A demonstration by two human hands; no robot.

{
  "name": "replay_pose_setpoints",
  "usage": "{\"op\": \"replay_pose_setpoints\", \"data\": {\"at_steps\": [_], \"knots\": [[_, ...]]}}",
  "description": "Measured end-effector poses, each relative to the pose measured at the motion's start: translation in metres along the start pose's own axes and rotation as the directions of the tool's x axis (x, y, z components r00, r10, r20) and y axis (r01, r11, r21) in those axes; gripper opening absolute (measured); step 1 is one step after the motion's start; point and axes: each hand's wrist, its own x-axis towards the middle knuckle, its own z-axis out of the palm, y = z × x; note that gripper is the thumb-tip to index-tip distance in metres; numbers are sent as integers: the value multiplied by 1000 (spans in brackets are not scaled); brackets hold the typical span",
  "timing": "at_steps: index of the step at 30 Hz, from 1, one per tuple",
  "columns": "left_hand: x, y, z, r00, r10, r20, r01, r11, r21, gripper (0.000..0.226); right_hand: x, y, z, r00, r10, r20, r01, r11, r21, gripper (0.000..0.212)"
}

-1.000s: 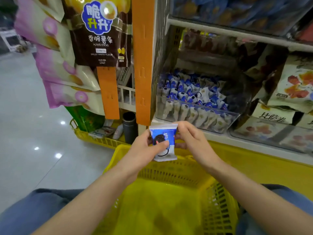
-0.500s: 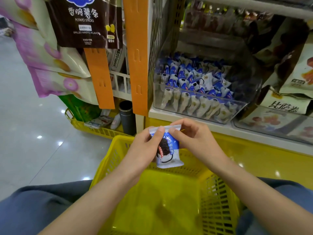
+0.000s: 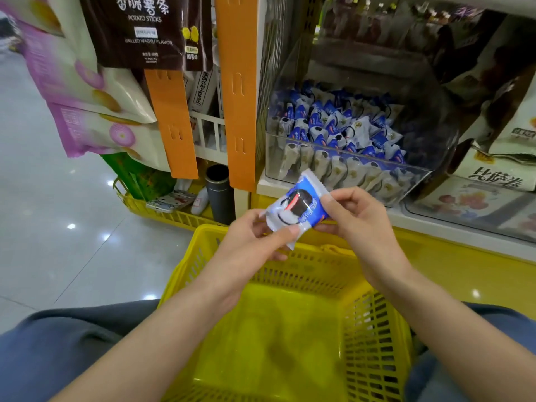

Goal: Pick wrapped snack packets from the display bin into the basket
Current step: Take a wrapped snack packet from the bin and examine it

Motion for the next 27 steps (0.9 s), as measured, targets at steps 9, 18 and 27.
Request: {"op": "replay_pose_setpoints", "data": {"at_steps": [9, 18, 27], "knots": [[11, 4, -18, 923, 353, -154, -286, 896, 340, 19, -10, 13, 3, 914, 197, 354, -33, 907, -420, 59], [5, 2, -12, 890, 453, 52, -401, 725, 560, 10, -10, 13, 3, 911, -291, 293, 398, 808, -435, 11], [9, 1, -9, 968, 240, 71, -249, 894, 374, 12, -12, 10, -4, 740, -482, 470, 666, 424, -614, 8]]}}
